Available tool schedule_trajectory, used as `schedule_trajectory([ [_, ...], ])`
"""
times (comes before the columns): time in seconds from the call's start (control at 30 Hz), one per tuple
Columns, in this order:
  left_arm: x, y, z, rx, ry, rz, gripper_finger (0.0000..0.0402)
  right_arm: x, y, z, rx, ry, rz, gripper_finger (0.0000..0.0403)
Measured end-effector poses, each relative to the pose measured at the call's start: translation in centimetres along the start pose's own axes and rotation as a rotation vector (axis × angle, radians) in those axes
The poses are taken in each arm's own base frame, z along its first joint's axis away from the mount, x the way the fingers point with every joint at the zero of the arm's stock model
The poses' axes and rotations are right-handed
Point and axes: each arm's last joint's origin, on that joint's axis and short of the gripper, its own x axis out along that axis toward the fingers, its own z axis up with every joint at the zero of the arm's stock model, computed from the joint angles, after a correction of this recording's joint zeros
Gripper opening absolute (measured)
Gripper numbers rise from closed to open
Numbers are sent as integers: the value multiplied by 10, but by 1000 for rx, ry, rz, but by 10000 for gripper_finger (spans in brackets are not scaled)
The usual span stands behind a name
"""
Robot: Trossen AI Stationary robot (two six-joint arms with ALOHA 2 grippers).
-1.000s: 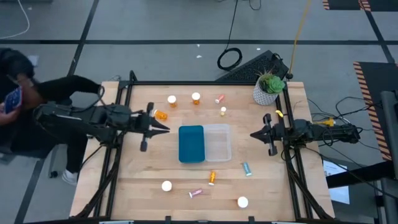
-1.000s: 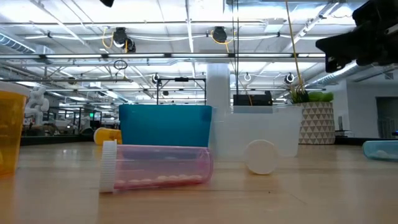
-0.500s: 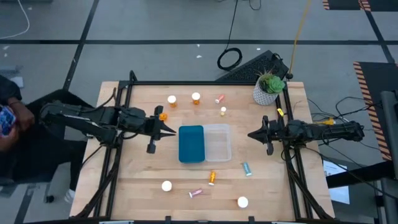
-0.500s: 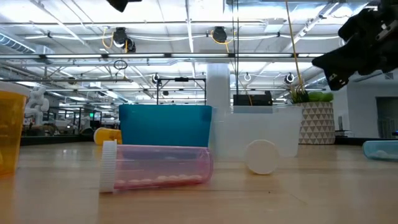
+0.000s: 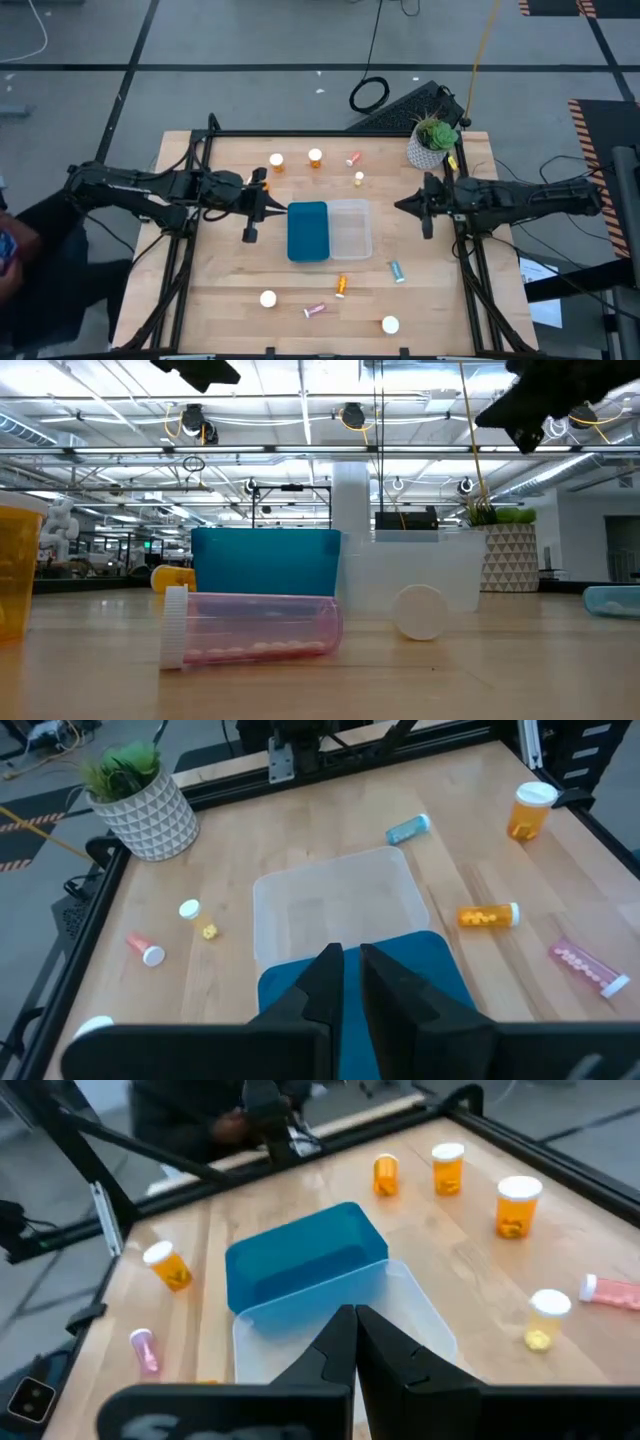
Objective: Pick and place medicine bottles into bin by pill shape (circle, oval)
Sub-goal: Put the large orange pill bottle into the blue transparent bin
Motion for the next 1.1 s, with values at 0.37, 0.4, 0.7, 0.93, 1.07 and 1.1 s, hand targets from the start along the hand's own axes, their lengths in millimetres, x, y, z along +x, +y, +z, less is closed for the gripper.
schedule_trajectory([
  [0.37,0,0,0,1,3,0,42,26,17,34,-12,120,-46,0],
  [0.4,0,0,-1,1,8,-1,42,29,17,32,-11,136,-51,0],
  [0.7,4,1,-14,13,72,0,42,52,17,22,-20,230,-92,0],
  [0.93,15,15,-38,-31,127,62,42,63,17,18,-29,260,-124,0],
  [1.07,19,22,-54,-75,179,94,42,67,17,16,-28,268,-127,0],
  [1.1,19,24,-58,-89,201,99,43,68,17,16,-29,271,-128,0],
])
